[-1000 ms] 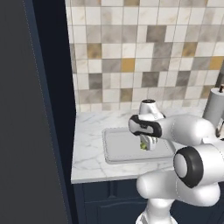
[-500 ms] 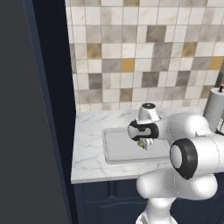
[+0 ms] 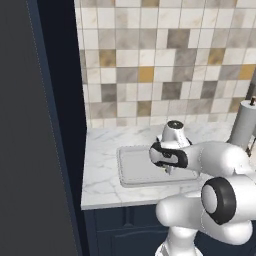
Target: Pick the kiwi and mango from the fridge and place them inside the tupperware on the counter.
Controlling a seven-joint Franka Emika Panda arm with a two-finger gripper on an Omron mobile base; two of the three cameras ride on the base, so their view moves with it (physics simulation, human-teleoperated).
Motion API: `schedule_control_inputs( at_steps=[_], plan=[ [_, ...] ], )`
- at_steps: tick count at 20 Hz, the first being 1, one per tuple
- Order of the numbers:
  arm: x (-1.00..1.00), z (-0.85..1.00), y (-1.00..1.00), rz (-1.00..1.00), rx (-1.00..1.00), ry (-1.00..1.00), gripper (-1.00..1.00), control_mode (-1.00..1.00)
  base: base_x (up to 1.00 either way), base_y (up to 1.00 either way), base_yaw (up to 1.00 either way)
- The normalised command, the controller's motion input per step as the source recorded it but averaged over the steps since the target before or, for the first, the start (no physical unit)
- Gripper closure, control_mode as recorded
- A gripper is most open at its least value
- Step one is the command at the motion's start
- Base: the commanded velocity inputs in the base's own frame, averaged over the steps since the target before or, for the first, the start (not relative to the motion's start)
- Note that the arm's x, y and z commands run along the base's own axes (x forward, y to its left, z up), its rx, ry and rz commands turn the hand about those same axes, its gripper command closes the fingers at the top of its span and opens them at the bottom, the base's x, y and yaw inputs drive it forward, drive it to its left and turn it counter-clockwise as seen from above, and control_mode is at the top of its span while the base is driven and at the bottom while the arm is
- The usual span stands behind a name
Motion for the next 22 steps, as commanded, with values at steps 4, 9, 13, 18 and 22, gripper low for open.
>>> schedule_control_inputs(
  at_steps=[4, 9, 13, 18, 22],
  plan=[
    [-0.34, 0.91, -0.13, 0.01, 0.09, -0.01, -1.00, -1.00, 0.00, 0.00, 0.00],
    [-0.36, 0.97, -0.03, 0.00, 0.11, 0.00, -1.00, -1.00, 0.00, 0.00, 0.00],
    [-0.60, 0.77, 0.00, -0.29, 0.16, 0.00, -1.00, -1.00, 0.00, 0.00, 0.00],
    [-0.68, 0.48, 0.00, -0.74, 0.10, 0.00, -1.00, -1.00, 0.00, 0.00, 0.00],
    [-0.70, 0.52, 0.00, -0.73, 0.07, 0.00, -1.00, -1.00, 0.00, 0.00, 0.00]
  ],
)
